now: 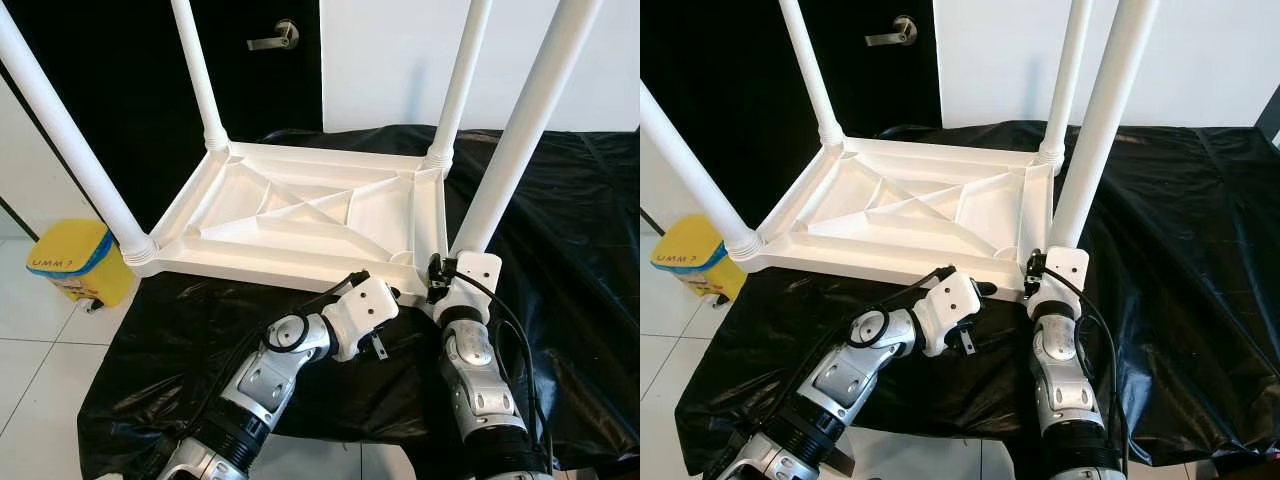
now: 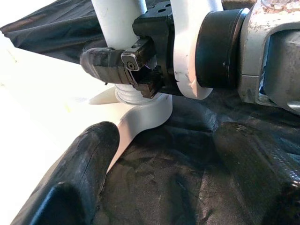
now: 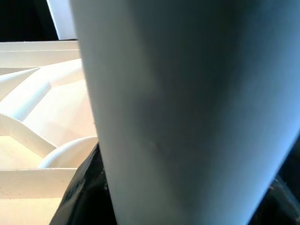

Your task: Building children table

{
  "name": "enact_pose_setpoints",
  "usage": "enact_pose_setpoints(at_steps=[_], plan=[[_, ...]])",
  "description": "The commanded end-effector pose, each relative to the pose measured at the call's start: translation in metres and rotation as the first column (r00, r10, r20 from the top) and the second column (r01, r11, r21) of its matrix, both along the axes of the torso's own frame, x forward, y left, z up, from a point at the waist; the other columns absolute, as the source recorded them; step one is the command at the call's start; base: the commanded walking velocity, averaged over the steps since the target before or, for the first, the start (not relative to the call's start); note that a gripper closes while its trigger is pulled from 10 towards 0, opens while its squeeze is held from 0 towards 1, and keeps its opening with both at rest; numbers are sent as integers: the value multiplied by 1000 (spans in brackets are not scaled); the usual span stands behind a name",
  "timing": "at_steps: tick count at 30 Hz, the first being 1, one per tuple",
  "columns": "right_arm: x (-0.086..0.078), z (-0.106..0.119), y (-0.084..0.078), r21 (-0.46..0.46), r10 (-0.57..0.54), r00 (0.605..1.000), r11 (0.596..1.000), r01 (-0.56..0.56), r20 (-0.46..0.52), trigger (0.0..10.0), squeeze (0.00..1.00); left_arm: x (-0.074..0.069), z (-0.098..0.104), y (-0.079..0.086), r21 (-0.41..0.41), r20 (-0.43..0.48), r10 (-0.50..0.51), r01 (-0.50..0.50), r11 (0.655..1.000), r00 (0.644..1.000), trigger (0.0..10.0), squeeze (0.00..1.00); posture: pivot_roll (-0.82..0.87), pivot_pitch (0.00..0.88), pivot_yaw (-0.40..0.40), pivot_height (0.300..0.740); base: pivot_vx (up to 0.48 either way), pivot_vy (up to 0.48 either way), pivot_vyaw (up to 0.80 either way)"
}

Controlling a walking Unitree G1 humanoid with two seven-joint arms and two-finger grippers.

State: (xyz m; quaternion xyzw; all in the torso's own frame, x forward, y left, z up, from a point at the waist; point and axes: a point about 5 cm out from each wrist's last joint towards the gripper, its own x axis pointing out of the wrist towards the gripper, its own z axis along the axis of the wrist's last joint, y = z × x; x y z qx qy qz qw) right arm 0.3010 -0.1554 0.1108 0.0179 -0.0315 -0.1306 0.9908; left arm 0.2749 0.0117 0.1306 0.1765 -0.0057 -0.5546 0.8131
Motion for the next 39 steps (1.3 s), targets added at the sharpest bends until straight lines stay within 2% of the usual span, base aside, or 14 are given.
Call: enact_pose_setpoints(at_steps=[1,10,11,12,13,21,23,28,29,30,33,34,37,39], plan=[[-5,-12,-7,9,-25,998,1000,25,-63,10000,1000,2,-2,2,8,-7,27,-27,1000,1000,10000,0,-204,55,50,740,0,0,0],[-10,7,-2,-38,150,988,988,-149,43,10000,1000,2,-1,0,3,-7,28,-28,1000,1000,10000,0,-205,55,46,740,0,0,0],[-11,9,-4,-47,160,986,986,-157,50,10000,518,3,-1,1,3,-7,28,-28,1000,1000,10000,0,-205,55,46,740,0,0,0],[-11,9,-4,-47,160,986,986,-157,50,10000,518,3,-1,1,3,-7,28,-28,1000,1000,10000,0,-205,55,46,740,0,0,0],[-14,10,-7,-56,166,984,985,-163,58,10000,0,2,-1,1,4,-7,30,-30,1000,1000,10000,0,-202,54,45,740,0,0,0],[-46,9,-17,-103,267,962,960,-260,59,10000,0,7,0,9,7,5,60,-60,998,998,10000,0,-197,62,38,740,0,0,0],[-61,5,-16,-107,332,943,939,-327,36,10000,0,18,2,22,16,17,112,-112,994,994,10000,0,-203,66,40,740,0,0,0],[-71,2,-15,-108,375,927,922,-371,13,10000,0,26,5,31,22,33,143,-144,989,989,10000,0,-209,69,42,740,0,0,0],[-83,-2,-11,-121,454,891,883,-454,-30,10000,0,36,11,43,22,50,179,-181,983,983,10000,0,-218,70,46,740,0,0,0],[-83,-2,-11,-121,454,891,883,-454,-30,10000,0,36,11,43,22,50,179,-181,983,983,10000,0,-218,70,46,740,0,0,0],[-98,-7,-8,-109,541,837,830,-548,-88,10000,0,46,17,55,26,73,220,-223,975,973,10000,0,-220,71,47,740,0,0,0],[-98,-7,-8,-109,541,837,830,-548,-88,10000,0,46,17,55,26,73,220,-223,975,973,10000,0,-220,71,47,740,0,0,0],[-107,-11,-3,-62,645,753,753,-656,-133,10000,0,57,26,65,-3,97,274,-275,961,957,10000,0,-227,72,52,740,0,0,0],[-107,-11,-1,-53,668,732,733,-678,-135,10000,0,60,29,67,-9,106,290,-291,957,951,10000,0,-224,68,54,740,0,0,0]])
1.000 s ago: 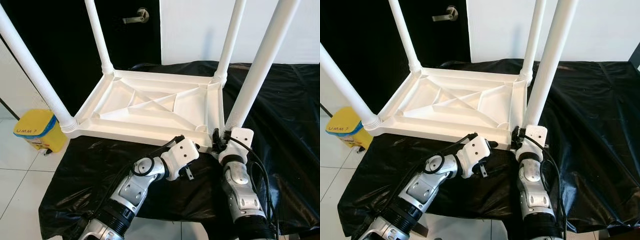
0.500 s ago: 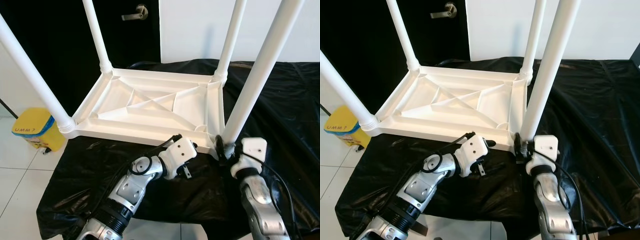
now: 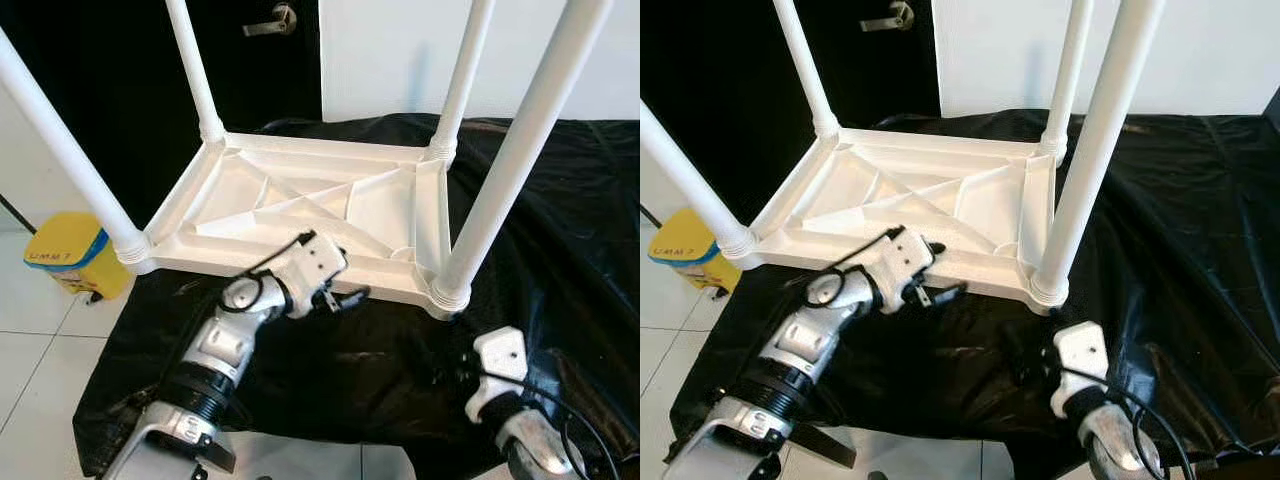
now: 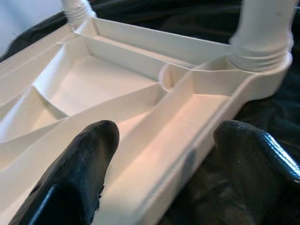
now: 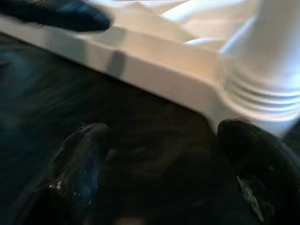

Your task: Building children table

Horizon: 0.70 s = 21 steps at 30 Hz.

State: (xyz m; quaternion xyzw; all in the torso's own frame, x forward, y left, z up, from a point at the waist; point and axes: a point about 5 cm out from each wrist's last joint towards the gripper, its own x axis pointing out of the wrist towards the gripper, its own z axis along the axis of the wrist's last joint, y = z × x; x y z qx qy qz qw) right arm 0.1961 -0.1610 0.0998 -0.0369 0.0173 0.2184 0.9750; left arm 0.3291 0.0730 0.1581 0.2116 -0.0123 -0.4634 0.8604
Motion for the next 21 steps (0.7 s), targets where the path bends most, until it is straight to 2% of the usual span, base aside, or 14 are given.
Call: enact_pose_setpoints(at_steps=[1,5,8,9,13,15,17,19,20,21], plan=[[-2,0,4,16,39,999,999,-39,-18,10000,0,6,1,6,-28,28,95,-94,995,995,10000,0,-224,68,54,740,0,0,0],[5,1,7,25,51,999,998,-51,-11,10000,0,9,3,8,-31,39,112,-110,993,993,10000,0,-217,64,50,740,0,0,0],[28,9,19,65,40,999,997,-42,30,10000,0,10,5,8,-39,46,117,-115,993,992,10000,0,-207,57,45,740,0,0,0],[32,12,22,74,48,998,996,-51,37,10000,0,10,5,7,-43,46,115,-113,993,992,10000,0,-207,57,45,740,0,0,0],[29,13,25,74,91,995,993,-93,28,10000,0,9,4,7,-49,44,110,-108,993,993,10000,0,-199,54,42,740,0,0,0],[26,12,23,63,111,994,992,-112,17,10000,0,8,3,7,-52,41,106,-104,993,994,10000,0,-198,54,39,740,0,0,0],[19,10,14,32,129,992,991,-129,-2,10000,0,6,1,6,-63,28,94,-93,994,995,10000,0,-197,53,37,740,0,0,0],[14,10,-6,-14,126,992,992,-126,-29,10000,0,0,-2,3,-83,8,67,-66,994,998,10000,0,-202,53,37,740,0,0,0],[14,10,-6,-14,126,992,992,-126,-29,10000,0,0,-2,3,-83,8,67,-66,994,998,10000,0,-202,53,37,740,0,0,0],[12,11,-20,-51,114,993,992,-116,-37,10000,0,-7,-5,-2,-98,-10,41,-42,994,999,10000,0,-208,53,38,740,0,0,0]])
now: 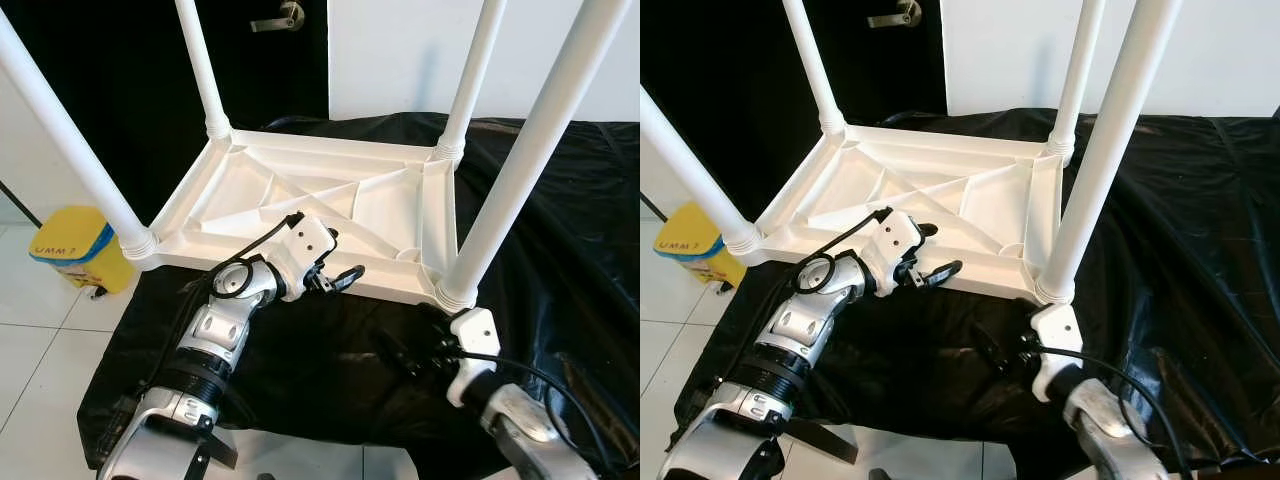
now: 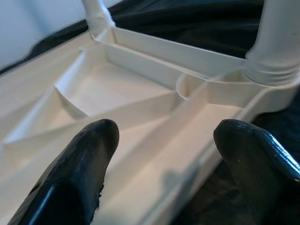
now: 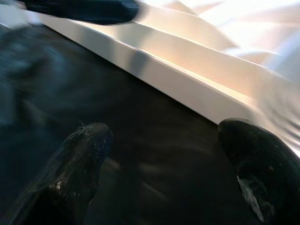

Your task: Building children table

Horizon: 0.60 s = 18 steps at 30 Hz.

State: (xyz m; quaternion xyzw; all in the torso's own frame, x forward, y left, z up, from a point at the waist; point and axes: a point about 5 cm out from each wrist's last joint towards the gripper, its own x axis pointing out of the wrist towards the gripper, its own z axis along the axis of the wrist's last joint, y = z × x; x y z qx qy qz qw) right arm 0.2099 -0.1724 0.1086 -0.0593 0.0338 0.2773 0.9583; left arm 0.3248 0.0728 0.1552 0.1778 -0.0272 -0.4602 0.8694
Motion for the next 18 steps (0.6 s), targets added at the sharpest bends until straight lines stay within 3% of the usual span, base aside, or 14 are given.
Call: enact_pose_setpoints(at_steps=[1,8,15,18], plan=[[-2,4,-15,-24,-9,1000,1000,9,-4,10000,0,-9,-6,-7,-21,-17,5,-6,1000,1000,10000,0,-212,51,41,740,0,0,0],[8,12,-37,-86,-45,999,995,47,29,10000,0,-34,-20,-28,-17,-65,-114,113,993,991,10000,0,-211,48,38,740,0,0,0],[19,15,-40,-96,-46,998,994,50,48,10000,0,-49,-23,-41,-32,-79,-174,172,985,981,10000,0,-202,46,34,740,0,0,0],[31,13,-38,-101,-41,998,994,46,54,10000,0,-56,-24,-49,-31,-82,-194,192,981,978,10000,0,-192,47,32,740,0,0,0]])
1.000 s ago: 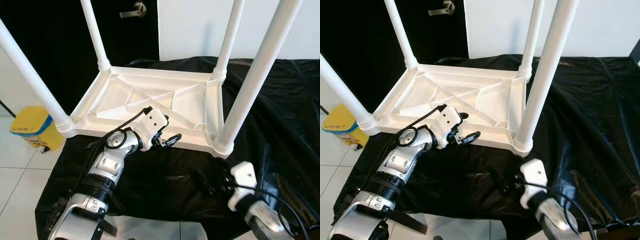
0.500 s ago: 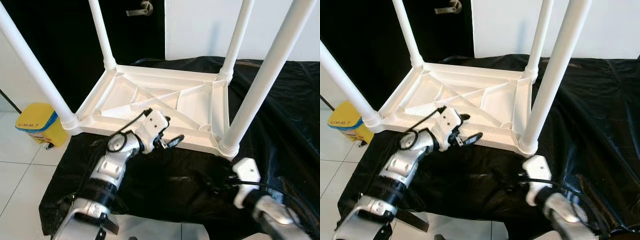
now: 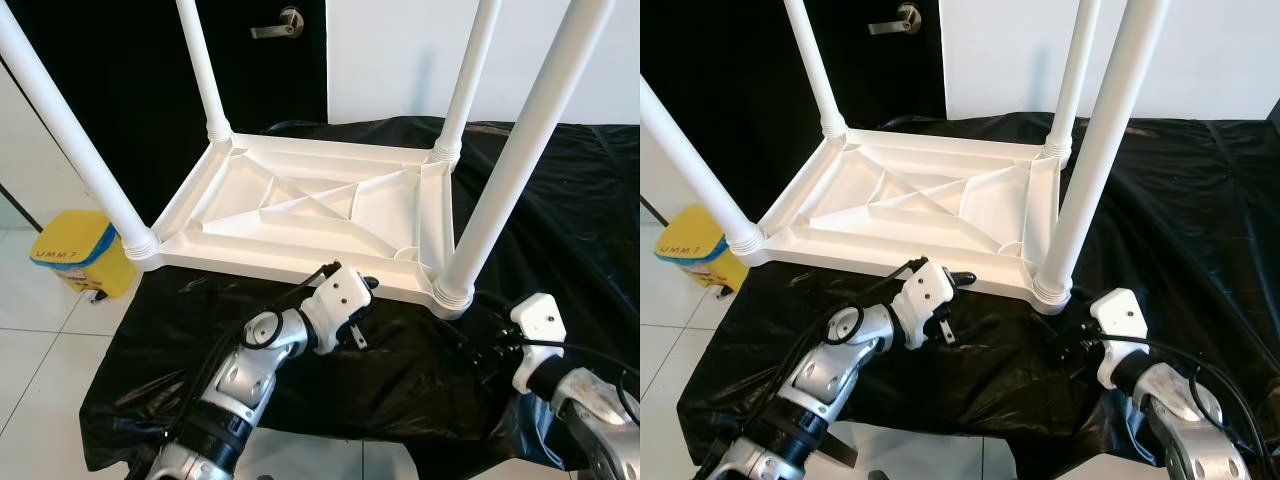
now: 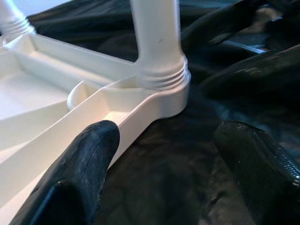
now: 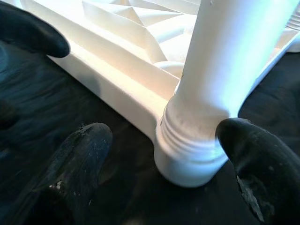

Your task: Building children table

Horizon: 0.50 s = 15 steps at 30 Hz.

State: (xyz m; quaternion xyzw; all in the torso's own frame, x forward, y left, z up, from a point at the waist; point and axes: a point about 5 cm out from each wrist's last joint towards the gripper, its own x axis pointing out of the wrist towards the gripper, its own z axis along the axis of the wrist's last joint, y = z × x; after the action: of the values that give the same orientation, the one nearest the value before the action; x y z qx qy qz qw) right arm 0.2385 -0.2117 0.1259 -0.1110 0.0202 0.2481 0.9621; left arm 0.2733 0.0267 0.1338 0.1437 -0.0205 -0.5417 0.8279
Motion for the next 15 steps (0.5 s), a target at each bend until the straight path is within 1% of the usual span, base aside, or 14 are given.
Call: enact_pose_setpoints(at_steps=[1,3,5,6,7,10,11,12,13,15], plan=[[3,-4,2,-9,9,1000,1000,-9,-7,10000,0,-4,-2,-3,12,-13,-16,16,1000,1000,10000,0,-192,47,32,740,0,0,0],[8,-6,4,-5,11,1000,1000,-11,-8,10000,0,-6,-2,-4,13,-15,-18,18,1000,1000,10000,0,-193,48,36,740,0,0,0],[10,-6,4,-4,12,1000,1000,-12,-8,10000,0,-7,-2,-4,12,-17,-17,17,1000,1000,10000,0,-193,48,36,740,0,0,0],[15,-8,4,-12,9,1000,1000,-9,-4,10000,0,-7,-1,-3,14,-17,-17,17,1000,1000,10000,0,-189,46,38,740,0,0,0],[15,-8,4,-12,9,1000,1000,-9,-4,10000,0,-7,-1,-3,14,-17,-17,17,1000,1000,10000,0,-189,46,38,740,0,0,0],[29,-8,5,-27,-7,1000,1000,8,23,10000,0,-6,0,-1,20,-15,-14,14,1000,1000,10000,0,-194,45,46,740,0,0,0],[29,-8,5,-27,-7,1000,1000,8,23,10000,0,-6,0,-1,20,-15,-14,14,1000,1000,10000,0,-194,45,46,740,0,0,0],[38,-9,6,-27,-9,999,1000,10,36,10000,0,-5,1,0,23,-14,-12,13,1000,1000,10000,0,-194,45,47,740,0,0,0],[41,-9,7,-25,-10,999,1000,11,39,10000,0,-5,2,0,24,-14,-12,13,1000,1000,10000,0,-194,45,47,740,0,0,0],[43,-9,7,-24,-11,999,1000,12,41,10000,0,-5,2,-1,24,-14,-12,13,1000,1000,10000,0,-194,45,47,740,0,0,0]])
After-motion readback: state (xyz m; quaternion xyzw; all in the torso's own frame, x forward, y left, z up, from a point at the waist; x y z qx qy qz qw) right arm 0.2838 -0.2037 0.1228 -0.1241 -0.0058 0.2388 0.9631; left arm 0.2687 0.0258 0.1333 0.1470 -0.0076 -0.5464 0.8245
